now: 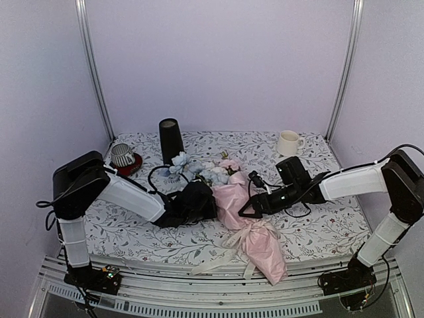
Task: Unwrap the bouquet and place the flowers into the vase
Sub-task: Adjust the tied bouquet at the center of the board.
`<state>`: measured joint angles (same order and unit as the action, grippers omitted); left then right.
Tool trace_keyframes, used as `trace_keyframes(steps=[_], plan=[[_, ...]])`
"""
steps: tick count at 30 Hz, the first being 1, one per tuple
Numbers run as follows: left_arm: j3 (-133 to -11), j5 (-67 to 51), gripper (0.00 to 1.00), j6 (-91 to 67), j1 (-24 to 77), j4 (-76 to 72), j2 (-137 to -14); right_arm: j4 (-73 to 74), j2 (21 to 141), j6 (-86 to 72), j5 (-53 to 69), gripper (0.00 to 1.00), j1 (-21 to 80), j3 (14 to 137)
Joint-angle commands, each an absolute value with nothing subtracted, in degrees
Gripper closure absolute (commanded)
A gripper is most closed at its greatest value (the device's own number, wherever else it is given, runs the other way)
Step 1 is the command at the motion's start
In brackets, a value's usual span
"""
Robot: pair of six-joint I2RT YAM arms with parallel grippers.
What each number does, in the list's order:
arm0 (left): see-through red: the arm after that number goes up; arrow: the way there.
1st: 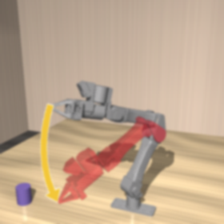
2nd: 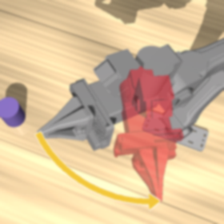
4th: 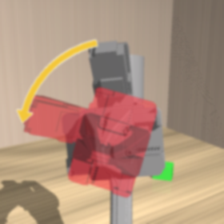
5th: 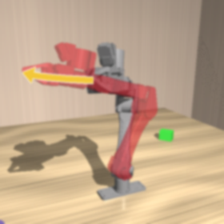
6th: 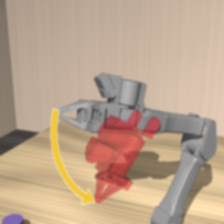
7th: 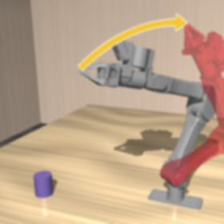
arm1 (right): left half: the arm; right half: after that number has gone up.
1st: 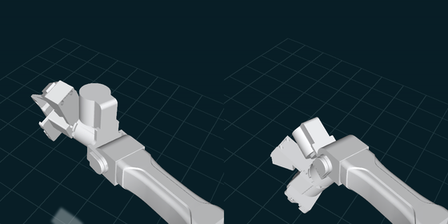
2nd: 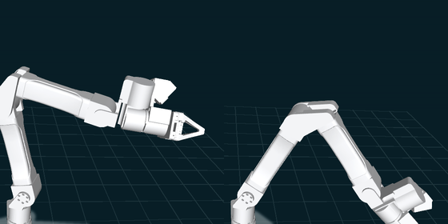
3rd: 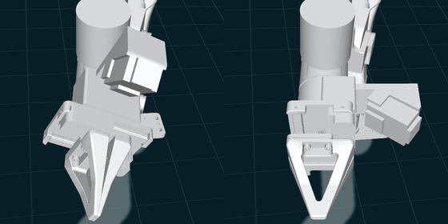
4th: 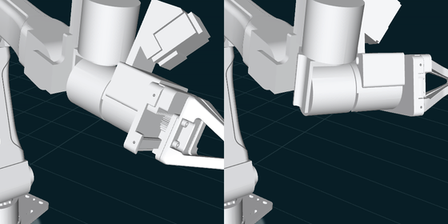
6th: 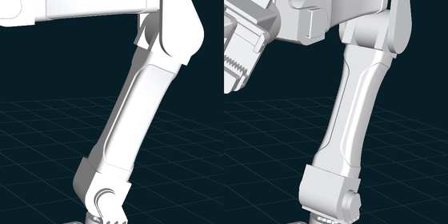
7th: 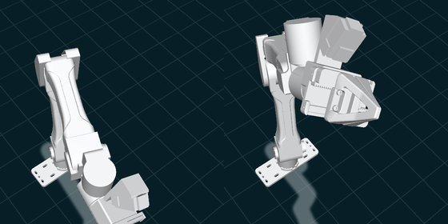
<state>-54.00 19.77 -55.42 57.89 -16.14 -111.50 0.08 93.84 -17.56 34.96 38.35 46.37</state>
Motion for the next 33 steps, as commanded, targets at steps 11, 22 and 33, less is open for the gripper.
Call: trace_keyframes(steps=[11, 22, 33], plan=[[-65.3, 10.7, 1.00, -48.9, 60.6, -20.0, -122.1, 5.3, 75.6, -21.7, 21.1, 0.01, 34.4, 31.5], [-65.5, 6.0, 1.00, -45.9, 53.5, -17.1, -121.8, 1.8, 80.5, -23.9, 24.3, 0.01, 35.1, 33.9], [-67.8, 3.2, 1.00, -42.3, 44.4, -13.6, -122.1, -5.7, 89.1, -29.6, 22.8, 0.01, 39.8, 41.1]])
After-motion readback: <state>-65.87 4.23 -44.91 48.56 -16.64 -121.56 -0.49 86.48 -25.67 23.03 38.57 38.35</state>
